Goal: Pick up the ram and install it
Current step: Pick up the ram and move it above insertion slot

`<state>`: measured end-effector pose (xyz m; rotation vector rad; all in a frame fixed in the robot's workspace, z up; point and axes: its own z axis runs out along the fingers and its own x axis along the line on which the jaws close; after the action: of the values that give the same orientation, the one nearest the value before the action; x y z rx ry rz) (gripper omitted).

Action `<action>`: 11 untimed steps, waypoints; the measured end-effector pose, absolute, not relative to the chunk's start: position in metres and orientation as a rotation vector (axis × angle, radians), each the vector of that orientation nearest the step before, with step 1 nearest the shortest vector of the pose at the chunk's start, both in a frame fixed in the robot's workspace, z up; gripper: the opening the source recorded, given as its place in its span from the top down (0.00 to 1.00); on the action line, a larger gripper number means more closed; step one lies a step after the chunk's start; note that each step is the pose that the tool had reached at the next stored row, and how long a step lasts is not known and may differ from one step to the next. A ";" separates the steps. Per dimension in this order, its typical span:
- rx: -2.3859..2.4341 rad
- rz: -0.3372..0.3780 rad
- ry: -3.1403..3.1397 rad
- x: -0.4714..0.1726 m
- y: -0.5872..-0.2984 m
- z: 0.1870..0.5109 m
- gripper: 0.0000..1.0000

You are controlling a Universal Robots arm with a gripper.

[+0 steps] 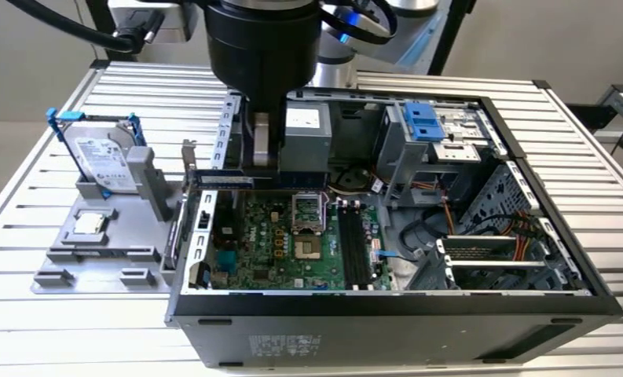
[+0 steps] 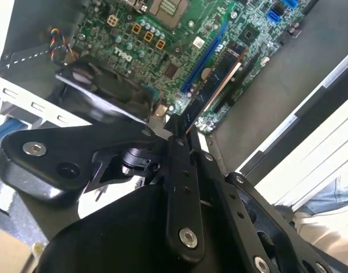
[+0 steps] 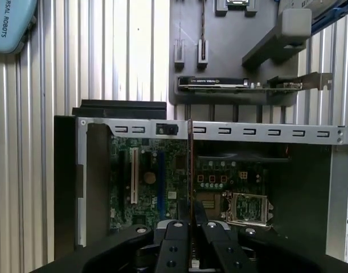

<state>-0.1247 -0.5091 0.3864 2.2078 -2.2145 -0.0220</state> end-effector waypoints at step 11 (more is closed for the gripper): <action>2.207 -0.025 -2.213 -0.102 -0.509 0.386 1.00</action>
<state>-0.1019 -0.5091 0.3864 2.2067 -2.2133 -0.0247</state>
